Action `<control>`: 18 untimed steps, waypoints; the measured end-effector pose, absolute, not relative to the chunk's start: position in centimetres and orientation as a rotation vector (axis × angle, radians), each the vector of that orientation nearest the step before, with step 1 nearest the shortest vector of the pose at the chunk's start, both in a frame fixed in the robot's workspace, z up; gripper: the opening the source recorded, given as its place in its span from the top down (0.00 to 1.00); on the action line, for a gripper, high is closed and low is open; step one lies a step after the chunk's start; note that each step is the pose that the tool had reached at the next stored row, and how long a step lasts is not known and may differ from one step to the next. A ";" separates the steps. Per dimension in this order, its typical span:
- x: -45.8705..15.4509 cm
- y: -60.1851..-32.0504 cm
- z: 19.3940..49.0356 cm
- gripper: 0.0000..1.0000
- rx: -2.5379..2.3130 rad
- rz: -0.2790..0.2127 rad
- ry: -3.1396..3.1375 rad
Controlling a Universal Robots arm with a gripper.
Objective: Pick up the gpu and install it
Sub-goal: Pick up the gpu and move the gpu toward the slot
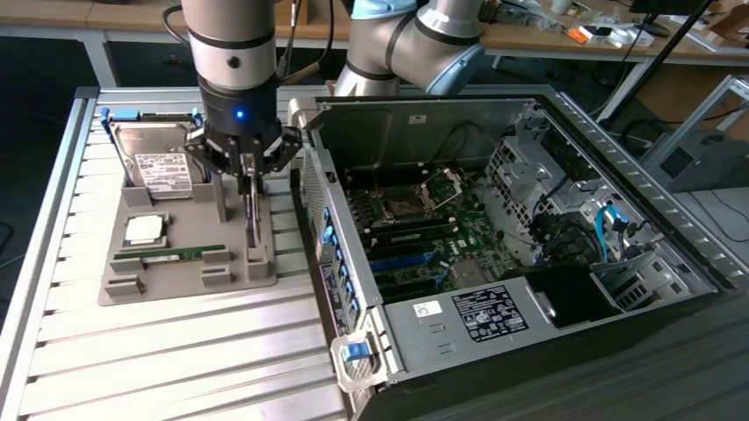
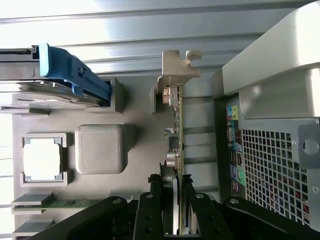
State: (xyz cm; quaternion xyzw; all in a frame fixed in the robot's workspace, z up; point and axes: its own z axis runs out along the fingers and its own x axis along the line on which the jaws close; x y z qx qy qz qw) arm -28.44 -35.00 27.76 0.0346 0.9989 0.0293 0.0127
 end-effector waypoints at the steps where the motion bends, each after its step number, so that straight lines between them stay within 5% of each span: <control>1: -28.4 -35.0 27.8 0.73 0.108 0.092 3.113; 18: -28.4 -35.0 28.2 0.73 0.108 0.096 3.113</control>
